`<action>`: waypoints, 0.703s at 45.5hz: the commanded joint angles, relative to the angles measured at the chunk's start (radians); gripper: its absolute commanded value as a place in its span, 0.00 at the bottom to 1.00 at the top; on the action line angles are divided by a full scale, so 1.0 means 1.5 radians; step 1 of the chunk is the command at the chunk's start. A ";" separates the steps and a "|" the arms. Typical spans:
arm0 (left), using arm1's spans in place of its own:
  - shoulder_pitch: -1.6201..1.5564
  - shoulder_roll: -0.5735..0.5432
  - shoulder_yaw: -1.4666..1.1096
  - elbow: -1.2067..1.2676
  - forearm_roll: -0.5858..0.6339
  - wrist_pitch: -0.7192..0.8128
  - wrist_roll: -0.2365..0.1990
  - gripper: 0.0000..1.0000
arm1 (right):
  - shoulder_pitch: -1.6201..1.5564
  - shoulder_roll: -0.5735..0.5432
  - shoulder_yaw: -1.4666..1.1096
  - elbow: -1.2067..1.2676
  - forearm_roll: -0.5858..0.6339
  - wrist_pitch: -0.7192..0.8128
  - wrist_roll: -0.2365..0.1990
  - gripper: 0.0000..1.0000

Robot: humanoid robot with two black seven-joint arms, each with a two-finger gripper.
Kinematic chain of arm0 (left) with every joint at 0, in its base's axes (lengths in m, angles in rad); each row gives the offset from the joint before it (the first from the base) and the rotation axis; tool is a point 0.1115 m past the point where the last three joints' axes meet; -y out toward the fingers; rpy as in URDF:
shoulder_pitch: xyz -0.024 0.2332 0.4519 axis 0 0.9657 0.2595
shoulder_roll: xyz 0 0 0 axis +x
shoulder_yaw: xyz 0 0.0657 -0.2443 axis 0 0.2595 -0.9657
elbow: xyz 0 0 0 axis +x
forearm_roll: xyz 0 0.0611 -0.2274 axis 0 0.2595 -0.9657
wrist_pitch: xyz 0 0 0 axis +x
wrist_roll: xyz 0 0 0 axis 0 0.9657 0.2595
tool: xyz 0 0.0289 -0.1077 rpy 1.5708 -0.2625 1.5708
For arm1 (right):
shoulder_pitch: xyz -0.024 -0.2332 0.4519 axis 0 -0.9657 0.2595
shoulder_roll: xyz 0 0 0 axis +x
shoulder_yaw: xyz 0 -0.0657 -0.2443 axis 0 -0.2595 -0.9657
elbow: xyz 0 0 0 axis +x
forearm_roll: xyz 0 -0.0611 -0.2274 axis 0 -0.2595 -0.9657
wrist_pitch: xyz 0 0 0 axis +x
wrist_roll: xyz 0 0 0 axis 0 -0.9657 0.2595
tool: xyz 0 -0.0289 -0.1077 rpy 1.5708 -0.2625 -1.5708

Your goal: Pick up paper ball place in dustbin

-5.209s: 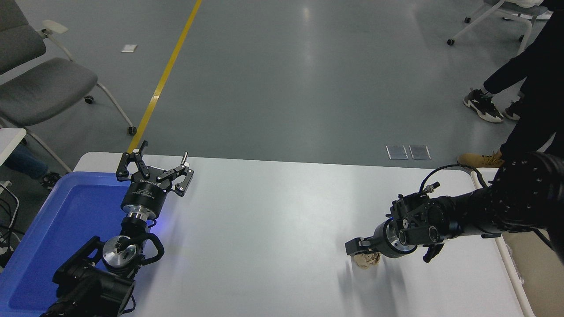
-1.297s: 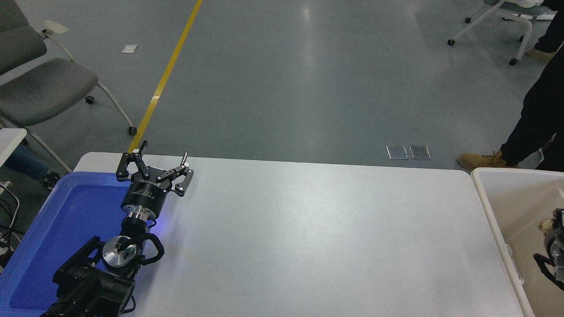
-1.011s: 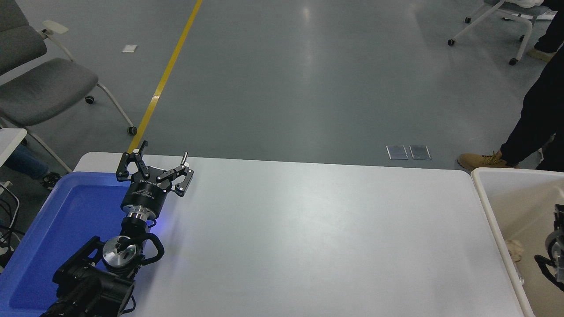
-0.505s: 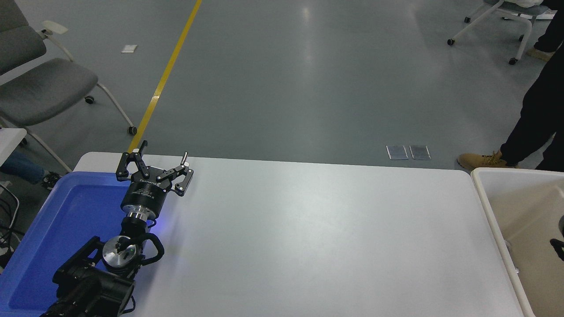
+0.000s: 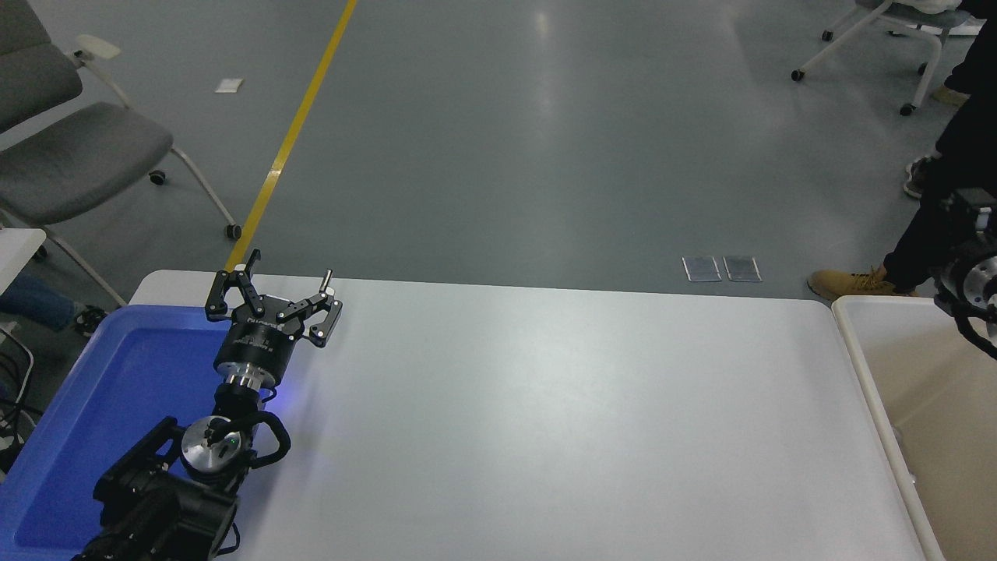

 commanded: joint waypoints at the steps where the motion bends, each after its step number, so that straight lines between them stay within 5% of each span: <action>1: 0.000 0.000 0.000 0.000 0.000 0.000 0.000 0.99 | -0.015 0.040 0.164 0.105 0.004 -0.001 0.000 1.00; 18: 0.000 0.000 0.000 0.000 0.000 0.000 0.000 0.99 | -0.127 0.208 0.346 0.106 0.021 0.035 0.003 1.00; 32: 0.000 0.000 0.000 0.000 0.000 0.000 0.000 0.99 | -0.190 0.234 0.398 0.095 0.115 0.171 0.003 1.00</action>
